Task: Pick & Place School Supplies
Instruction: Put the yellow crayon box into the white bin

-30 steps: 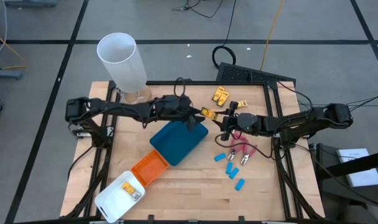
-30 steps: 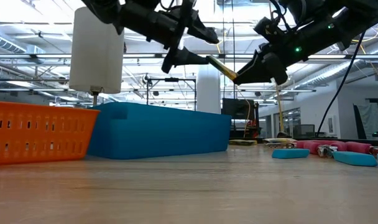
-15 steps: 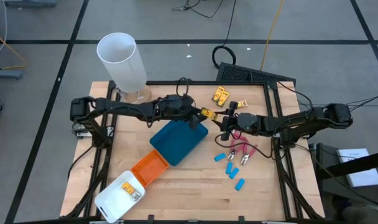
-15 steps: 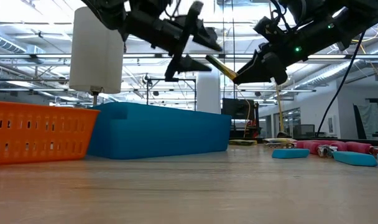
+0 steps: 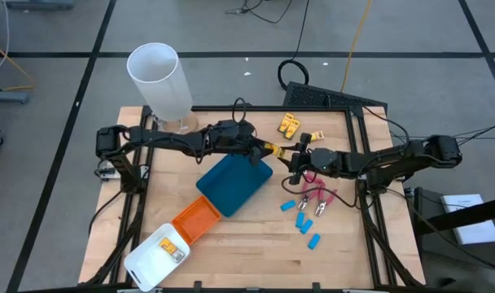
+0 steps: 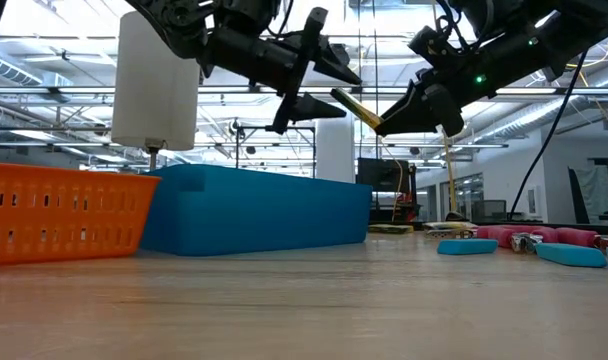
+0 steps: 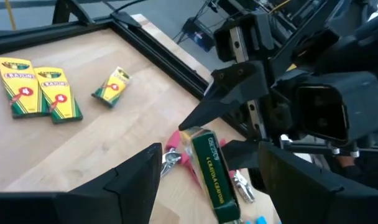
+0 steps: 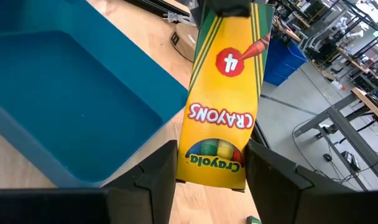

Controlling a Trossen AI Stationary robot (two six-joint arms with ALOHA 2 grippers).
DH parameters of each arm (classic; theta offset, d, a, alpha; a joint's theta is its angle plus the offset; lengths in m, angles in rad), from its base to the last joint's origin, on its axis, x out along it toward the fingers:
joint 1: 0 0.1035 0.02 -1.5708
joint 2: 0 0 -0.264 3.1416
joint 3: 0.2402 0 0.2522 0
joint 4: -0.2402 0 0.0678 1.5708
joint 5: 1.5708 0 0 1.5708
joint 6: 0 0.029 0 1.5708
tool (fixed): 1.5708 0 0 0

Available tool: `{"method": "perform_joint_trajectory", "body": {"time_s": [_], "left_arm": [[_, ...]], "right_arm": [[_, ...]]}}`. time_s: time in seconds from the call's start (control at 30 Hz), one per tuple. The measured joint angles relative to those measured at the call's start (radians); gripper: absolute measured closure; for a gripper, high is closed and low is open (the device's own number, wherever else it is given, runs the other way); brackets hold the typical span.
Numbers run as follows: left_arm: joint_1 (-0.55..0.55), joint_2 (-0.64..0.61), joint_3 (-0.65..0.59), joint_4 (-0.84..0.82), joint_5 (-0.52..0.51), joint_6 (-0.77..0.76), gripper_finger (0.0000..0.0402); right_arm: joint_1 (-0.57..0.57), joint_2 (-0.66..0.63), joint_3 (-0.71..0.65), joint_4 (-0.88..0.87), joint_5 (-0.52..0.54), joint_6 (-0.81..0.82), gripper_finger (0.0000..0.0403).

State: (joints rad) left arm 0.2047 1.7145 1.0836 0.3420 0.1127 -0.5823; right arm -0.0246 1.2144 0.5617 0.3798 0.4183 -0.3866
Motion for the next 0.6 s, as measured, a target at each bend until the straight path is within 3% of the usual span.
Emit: {"method": "perform_joint_trajectory", "body": {"time_s": [0.6], "left_arm": [[0.0,0.0,0.0,0.003,0.0,0.034,0.0305]], "right_arm": [[0.0,0.0,0.0,-0.002,0.0,0.0,0.0238]]}}
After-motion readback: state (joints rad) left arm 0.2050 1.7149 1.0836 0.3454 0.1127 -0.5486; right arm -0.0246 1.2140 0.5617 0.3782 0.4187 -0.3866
